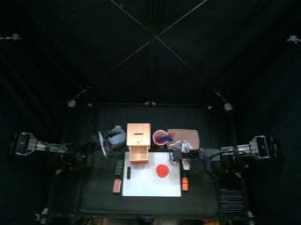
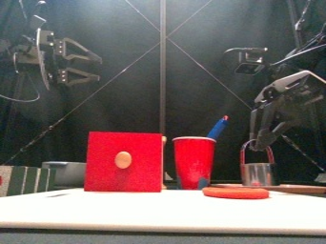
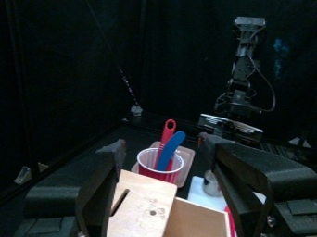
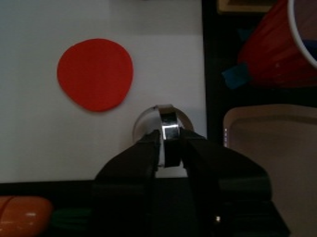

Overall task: Get the cutter from the drawer then cut the dough then place the extra dough in the bowl
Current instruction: Shut the drawer

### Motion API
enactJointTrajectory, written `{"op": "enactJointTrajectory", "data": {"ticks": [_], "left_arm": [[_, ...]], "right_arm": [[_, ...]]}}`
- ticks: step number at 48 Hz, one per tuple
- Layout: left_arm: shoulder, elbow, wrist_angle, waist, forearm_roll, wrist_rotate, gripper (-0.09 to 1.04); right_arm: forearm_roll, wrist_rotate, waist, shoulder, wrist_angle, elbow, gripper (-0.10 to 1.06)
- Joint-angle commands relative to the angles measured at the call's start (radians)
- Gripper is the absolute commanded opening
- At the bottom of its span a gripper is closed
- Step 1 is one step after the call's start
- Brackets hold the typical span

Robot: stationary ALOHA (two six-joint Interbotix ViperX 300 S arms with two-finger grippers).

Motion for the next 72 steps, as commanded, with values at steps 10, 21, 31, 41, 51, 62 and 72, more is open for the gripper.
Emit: {"op": "enactJointTrajectory", "data": {"ticks": [10,21,31,41,51,62,72], "left_arm": [[0.009,-0.081,-0.005,0.057,0.0,-0.003,0.98],[0.058,-0.193,0.129,0.178,-0.04,-0.005,0.96],[0.153,-0.379,0.491,0.357,0.04,-0.002,0.93],[0.265,-0.545,0.776,0.46,0.17,0.0,0.75],[0.379,-0.652,0.962,0.535,0.291,0.002,0.61],[0.575,-0.839,1.221,0.571,0.431,0.005,0.6],[0.707,-0.985,1.422,0.569,0.506,0.04,0.6]], "right_arm": [[0.011,-0.002,-0.003,-0.008,-0.009,-0.064,0.8],[0.011,-0.005,0.074,0.048,-0.008,-0.178,0.8],[0.006,-0.008,0.13,0.167,-0.009,-0.272,0.78],[0.011,-0.008,0.147,0.272,-0.04,-0.331,0.7],[0.006,-0.006,0.167,0.344,-0.141,-0.368,0.43],[0.005,-0.008,0.196,0.431,-0.189,-0.436,0.25],[0.002,-0.017,0.204,0.549,-0.206,-0.534,0.24]]}}
